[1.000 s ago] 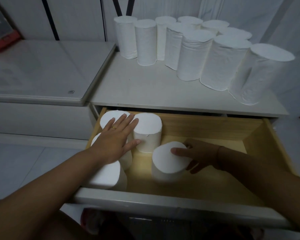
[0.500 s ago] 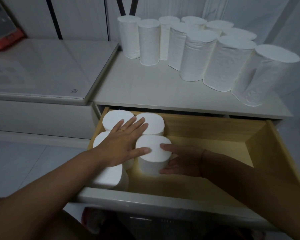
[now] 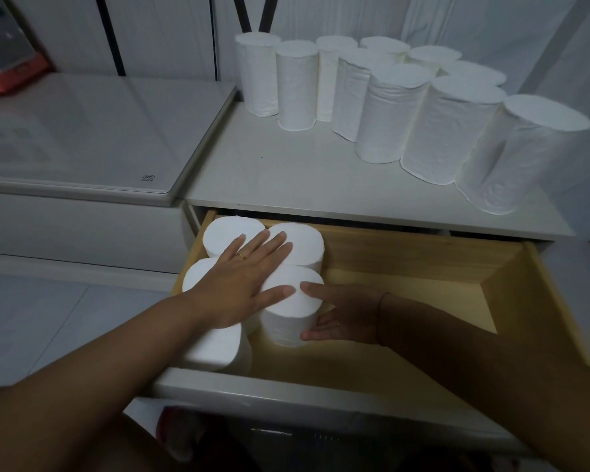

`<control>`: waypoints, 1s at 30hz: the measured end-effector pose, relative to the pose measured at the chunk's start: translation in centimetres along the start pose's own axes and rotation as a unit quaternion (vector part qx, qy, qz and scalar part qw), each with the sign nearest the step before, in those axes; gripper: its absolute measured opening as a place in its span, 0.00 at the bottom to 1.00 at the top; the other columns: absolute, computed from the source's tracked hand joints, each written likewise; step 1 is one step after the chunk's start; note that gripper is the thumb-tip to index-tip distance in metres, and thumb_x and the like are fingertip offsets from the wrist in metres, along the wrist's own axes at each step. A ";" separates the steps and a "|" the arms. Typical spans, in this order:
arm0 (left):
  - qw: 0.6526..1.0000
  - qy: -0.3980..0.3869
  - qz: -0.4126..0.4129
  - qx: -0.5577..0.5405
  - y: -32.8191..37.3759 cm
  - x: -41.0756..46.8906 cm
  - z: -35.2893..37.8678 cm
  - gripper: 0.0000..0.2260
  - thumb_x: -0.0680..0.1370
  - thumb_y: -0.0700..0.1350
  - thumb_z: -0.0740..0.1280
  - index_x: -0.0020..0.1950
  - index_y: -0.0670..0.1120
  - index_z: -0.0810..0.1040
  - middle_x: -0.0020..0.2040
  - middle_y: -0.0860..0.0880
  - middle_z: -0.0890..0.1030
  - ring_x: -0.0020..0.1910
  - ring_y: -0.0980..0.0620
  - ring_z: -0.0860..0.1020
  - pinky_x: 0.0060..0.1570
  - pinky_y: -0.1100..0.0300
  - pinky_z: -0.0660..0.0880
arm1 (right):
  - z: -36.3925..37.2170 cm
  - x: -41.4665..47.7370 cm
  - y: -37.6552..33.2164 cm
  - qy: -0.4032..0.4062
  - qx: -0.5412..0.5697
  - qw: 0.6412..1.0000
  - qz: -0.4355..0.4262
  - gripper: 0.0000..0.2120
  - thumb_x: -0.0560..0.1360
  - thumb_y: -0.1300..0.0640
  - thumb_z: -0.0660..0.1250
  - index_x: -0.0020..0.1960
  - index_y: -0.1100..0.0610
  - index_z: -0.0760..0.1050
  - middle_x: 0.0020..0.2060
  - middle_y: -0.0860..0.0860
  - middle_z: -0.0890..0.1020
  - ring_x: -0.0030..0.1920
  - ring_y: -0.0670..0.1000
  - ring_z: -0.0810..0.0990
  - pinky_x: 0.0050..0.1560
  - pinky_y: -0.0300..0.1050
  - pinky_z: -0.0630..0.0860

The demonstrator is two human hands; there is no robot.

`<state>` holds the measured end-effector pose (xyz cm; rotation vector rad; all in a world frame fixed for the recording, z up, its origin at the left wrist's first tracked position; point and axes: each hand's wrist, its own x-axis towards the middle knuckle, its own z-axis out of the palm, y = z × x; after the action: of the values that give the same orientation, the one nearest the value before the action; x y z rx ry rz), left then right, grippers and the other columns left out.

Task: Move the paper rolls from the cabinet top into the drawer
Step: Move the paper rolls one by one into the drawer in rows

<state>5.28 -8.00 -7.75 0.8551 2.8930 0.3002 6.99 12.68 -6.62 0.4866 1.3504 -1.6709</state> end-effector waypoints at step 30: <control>0.998 0.047 0.041 0.003 6.6 5.9 1.7 0.35 0.74 0.68 0.40 0.77 0.53 0.47 0.78 0.55 0.47 0.76 0.57 0.42 0.74 0.55 0.38 | -16.5 -8.9 -7.5 0.544 -0.103 0.705 -0.444 0.42 0.67 0.48 0.74 0.71 0.56 0.54 0.69 0.56 0.62 0.66 0.54 0.66 0.66 0.48 0.66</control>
<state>4.14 0.95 -8.28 0.9886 2.9498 0.3476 1.62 31.28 -0.97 0.8260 2.9911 -1.9500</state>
